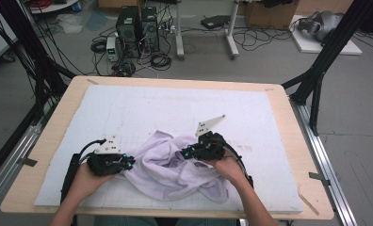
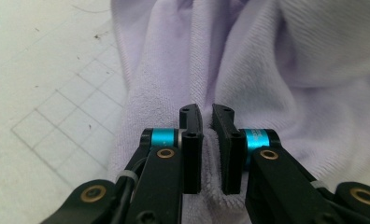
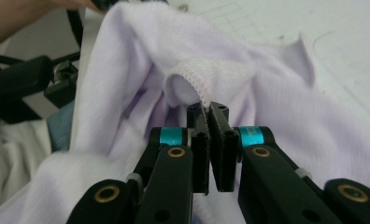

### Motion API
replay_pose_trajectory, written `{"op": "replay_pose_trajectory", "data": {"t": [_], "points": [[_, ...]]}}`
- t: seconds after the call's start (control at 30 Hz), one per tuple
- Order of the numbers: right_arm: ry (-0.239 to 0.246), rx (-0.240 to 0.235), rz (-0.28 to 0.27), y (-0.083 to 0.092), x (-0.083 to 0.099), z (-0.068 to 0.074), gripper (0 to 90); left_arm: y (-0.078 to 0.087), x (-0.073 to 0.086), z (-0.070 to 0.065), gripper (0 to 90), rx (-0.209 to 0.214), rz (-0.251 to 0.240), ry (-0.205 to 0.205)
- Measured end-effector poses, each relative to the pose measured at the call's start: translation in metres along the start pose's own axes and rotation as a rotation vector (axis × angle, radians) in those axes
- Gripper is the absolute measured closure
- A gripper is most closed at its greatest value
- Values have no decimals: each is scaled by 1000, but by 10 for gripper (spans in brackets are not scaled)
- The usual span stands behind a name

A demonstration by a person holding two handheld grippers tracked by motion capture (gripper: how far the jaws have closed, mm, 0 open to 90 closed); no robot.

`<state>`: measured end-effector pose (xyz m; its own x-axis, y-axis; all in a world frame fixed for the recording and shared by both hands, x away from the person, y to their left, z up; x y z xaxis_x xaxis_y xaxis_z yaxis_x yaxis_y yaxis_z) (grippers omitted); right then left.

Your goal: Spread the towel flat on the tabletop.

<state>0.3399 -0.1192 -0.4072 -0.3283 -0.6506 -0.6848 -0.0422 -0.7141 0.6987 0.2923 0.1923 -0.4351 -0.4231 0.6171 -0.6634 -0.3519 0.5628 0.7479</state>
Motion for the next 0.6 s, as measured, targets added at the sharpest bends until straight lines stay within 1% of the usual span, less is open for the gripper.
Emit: {"op": "replay_pose_trajectory", "data": {"t": [0.07, 0.13, 0.17, 0.2, 0.23, 0.27, 0.3, 0.33, 0.37, 0.4, 0.43, 0.5, 0.53, 0.57, 0.6], "points": [[5, -12, 12, 2, 8, 7, 877, 6, 6, -7, 818, 8, -2, -5], [6, -14, 33, 1, 18, 14, 876, 12, 10, -12, 799, 38, -1, -11], [2, -22, 27, 2, 22, 16, 870, 13, 10, -12, 752, 41, -2, -16], [-3, -15, 18, 3, 23, 17, 856, 15, 8, -12, 683, 35, -4, -13], [-10, -5, -4, 7, 23, 17, 823, 16, 5, -10, 618, 27, -10, -8], [-20, 4, -33, 13, 22, 15, 800, 17, 2, -8, 584, 22, -17, -11], [-37, 22, -66, 18, 21, 13, 784, 18, -3, -5, 558, 15, -25, -11], [-60, 33, -91, 24, 21, 10, 773, 19, -8, -2, 530, 10, -42, -3], [-74, 53, -102, 29, 21, 5, 761, 19, -13, 2, 518, 10, -52, -2], [-104, 115, -84, 35, 23, -4, 716, 18, -18, 5, 516, 6, -64, -4], [-114, 127, -78, 35, 25, -8, 710, 17, -22, 6, 518, 1, -74, -7], [-143, 150, -39, 31, 30, -17, 659, 11, -31, 12, 536, -1, -83, -12], [-143, 150, -39, 31, 30, -17, 659, 7, -36, 15, 536, -5, -81, -15], [-155, 167, -23, 28, 34, -19, 627, 2, -39, 17, 593, 2, -75, -22], [-163, 182, -10, 25, 37, -22, 594, -3, -43, 20, 646, 4, -73, -17]]}}
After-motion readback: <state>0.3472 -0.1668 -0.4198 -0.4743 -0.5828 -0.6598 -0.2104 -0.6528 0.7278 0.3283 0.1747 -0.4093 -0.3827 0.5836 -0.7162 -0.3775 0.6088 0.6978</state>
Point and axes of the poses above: each handheld gripper's, and its own axes: y roughly backward along the jaws, x roughly out of its underside, z roughly to its left, the point moved 3 cm from there along -y, roughly forward along the jaws, and after that the axes turned 7 degrees about z, right-handed, at the moved point
